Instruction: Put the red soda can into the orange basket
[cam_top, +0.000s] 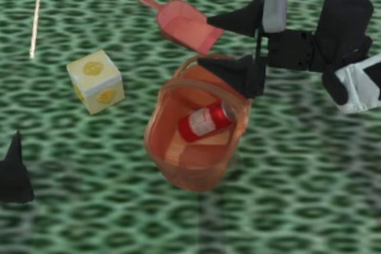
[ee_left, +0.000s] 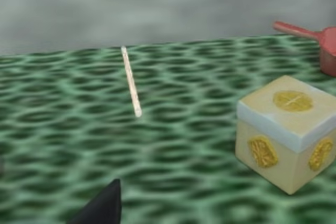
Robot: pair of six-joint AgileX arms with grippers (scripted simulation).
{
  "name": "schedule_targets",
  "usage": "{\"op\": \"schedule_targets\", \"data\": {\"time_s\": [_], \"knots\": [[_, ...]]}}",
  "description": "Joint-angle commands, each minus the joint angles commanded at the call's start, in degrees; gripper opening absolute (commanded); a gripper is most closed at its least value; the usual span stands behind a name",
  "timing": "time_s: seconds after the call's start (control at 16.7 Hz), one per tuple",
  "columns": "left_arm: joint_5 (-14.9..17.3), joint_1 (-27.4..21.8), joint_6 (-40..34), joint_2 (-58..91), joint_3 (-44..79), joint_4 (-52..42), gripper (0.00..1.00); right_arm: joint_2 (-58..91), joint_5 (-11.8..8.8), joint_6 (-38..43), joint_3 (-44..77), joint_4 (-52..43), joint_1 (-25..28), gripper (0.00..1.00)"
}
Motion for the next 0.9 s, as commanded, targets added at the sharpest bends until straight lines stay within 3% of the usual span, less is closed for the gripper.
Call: {"op": "schedule_targets", "data": {"time_s": [0.18, 0.36, 0.9], "knots": [[0.8, -3.6, 4.8, 10.7, 8.7, -9.5, 1.00, -8.7, 5.0, 0.2, -6.2, -4.8, -1.7, 1.00], [1.0, -8.0, 11.2, 23.7, 21.8, -20.5, 1.00, -20.5, 11.6, 0.2, -14.0, -11.1, -3.9, 1.00], [-1.2, -22.6, 37.3, 67.9, 78.5, -50.0, 1.00, -68.9, 35.4, -0.9, -39.8, -33.3, -11.1, 1.00]]}}
